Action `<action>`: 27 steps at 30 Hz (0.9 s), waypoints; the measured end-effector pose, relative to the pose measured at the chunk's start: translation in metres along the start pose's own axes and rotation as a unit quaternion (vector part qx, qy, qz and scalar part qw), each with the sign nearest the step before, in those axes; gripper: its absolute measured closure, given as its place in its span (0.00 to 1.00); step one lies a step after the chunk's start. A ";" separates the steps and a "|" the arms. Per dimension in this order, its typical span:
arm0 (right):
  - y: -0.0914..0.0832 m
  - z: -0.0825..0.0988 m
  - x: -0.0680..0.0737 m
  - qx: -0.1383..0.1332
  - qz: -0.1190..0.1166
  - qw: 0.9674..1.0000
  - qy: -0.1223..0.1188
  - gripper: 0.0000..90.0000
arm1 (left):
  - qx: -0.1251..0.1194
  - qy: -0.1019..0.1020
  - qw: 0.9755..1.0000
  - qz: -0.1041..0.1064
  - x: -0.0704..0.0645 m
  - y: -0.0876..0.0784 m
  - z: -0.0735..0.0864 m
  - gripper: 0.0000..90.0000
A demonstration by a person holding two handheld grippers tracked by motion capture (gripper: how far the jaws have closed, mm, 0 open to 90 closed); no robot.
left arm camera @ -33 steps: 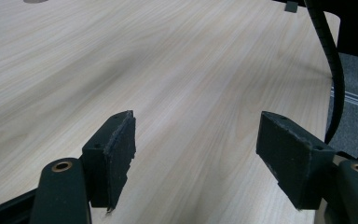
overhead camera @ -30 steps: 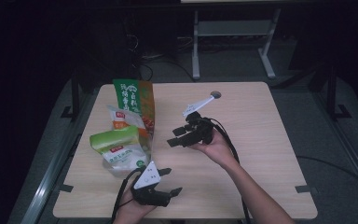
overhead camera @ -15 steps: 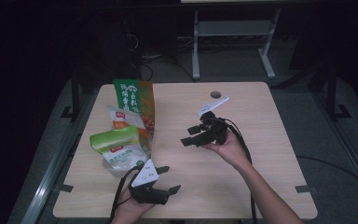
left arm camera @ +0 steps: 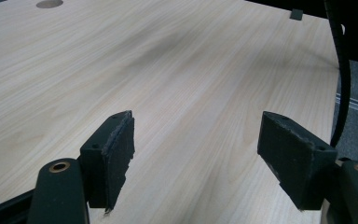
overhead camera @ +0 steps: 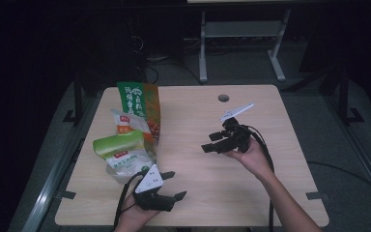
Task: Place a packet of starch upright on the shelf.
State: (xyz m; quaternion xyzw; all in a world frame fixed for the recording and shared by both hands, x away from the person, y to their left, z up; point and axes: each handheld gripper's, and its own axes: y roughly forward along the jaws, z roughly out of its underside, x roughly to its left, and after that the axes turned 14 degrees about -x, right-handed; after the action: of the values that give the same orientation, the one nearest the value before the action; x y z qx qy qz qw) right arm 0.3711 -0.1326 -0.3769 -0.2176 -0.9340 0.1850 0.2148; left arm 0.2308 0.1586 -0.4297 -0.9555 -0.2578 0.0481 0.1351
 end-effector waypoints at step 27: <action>-0.047 0.044 -0.015 -0.016 0.040 0.998 0.038 0.35 | -0.003 -0.013 1.000 -0.001 0.003 -0.003 -0.001 0.30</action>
State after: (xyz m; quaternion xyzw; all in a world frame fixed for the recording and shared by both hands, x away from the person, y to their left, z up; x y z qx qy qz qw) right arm 0.3467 -0.1906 -0.3984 -0.2650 -0.9184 0.1705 0.2393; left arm 0.2325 0.1623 -0.4280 -0.9550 -0.2605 0.0594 0.1288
